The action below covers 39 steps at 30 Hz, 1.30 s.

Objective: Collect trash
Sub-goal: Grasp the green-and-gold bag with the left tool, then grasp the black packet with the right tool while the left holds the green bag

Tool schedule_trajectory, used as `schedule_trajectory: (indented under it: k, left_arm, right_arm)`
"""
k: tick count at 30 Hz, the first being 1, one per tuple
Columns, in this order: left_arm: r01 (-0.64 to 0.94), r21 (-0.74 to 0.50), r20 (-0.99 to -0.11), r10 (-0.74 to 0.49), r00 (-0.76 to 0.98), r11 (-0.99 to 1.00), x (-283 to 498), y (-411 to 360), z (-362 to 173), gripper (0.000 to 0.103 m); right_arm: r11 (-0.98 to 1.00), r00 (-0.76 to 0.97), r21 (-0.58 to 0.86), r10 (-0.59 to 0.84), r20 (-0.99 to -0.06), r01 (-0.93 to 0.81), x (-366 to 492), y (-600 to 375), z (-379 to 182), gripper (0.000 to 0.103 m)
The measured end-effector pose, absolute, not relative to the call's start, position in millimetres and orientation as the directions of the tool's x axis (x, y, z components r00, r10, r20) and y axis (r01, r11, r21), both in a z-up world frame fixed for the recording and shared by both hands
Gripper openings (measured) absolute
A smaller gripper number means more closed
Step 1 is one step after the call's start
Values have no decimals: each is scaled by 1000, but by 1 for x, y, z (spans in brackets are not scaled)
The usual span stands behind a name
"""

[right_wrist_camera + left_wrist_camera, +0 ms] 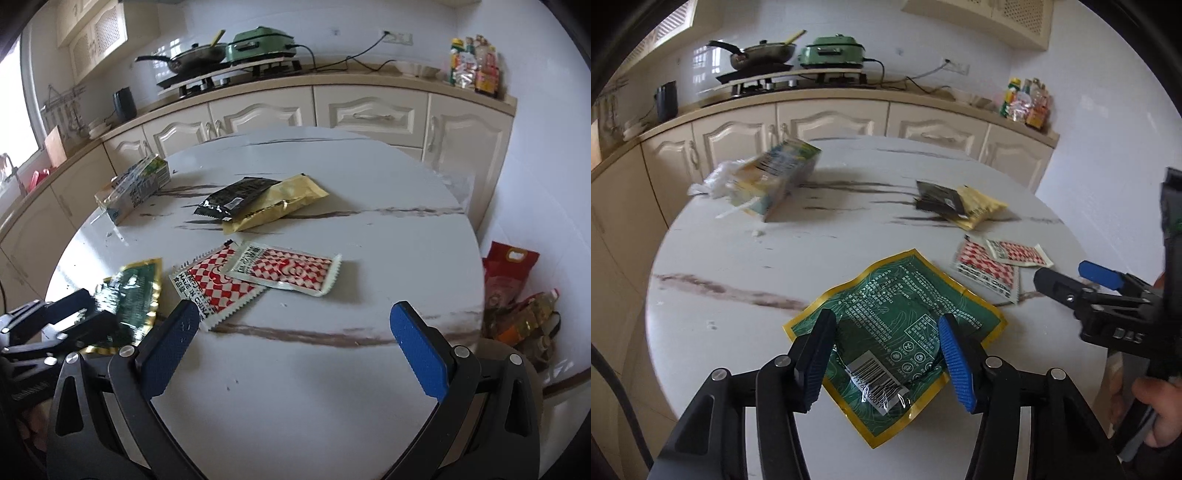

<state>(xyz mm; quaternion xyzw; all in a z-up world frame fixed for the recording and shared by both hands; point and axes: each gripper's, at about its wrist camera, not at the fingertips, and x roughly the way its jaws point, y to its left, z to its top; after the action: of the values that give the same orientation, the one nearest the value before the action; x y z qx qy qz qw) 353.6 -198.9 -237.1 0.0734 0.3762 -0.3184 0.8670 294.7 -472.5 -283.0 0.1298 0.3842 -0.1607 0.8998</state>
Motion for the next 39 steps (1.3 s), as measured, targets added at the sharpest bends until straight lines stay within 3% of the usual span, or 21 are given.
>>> schedule_trajectory:
  k: [6,21,23,25,29,32,33,34,39]
  left_arm:
    - [579,-97,-679,-479,557,810,355,-179,-223,52]
    - [534,-75,-658,-445,608,842,382,-150,-208,52]
    - [528,-78,-659,-441,609,846,387,-146,-208,52]
    - [524,-81,-661,-439,608,848,390,-144,-208,52]
    - [520,-92,-665,-441,602,849,396,-141,-211,52]
    - [519,-101,-666,-445,598,849,400,-140,-214,52]
    - [519,-103,-666,-446,598,849,400,-140,-214,52]
    - [520,-106,-665,-449,597,848,400,-140,-214,52]
    - [517,-111,-662,-451,598,849,399,-132,-213,52]
  right_arm:
    - [913,601,82,-194,-775,401,318,-483,-292,103]
    - [924,625,128,-138,-768,360,418,-483,-269,102]
    - [935,599,99,-135,-789,341,437,-474,-276,87]
    - [940,574,71,-142,-806,333,451,-470,-285,64]
    - [941,543,5,-190,-818,338,459,-464,-294,54]
    - [949,551,-11,-192,-812,314,455,-459,-294,36]
    - [954,560,16,-162,-813,300,453,-458,-293,21]
    - [956,562,28,-148,-814,292,451,-457,-293,16]
    - [959,591,75,-105,-800,272,439,-459,-291,6]
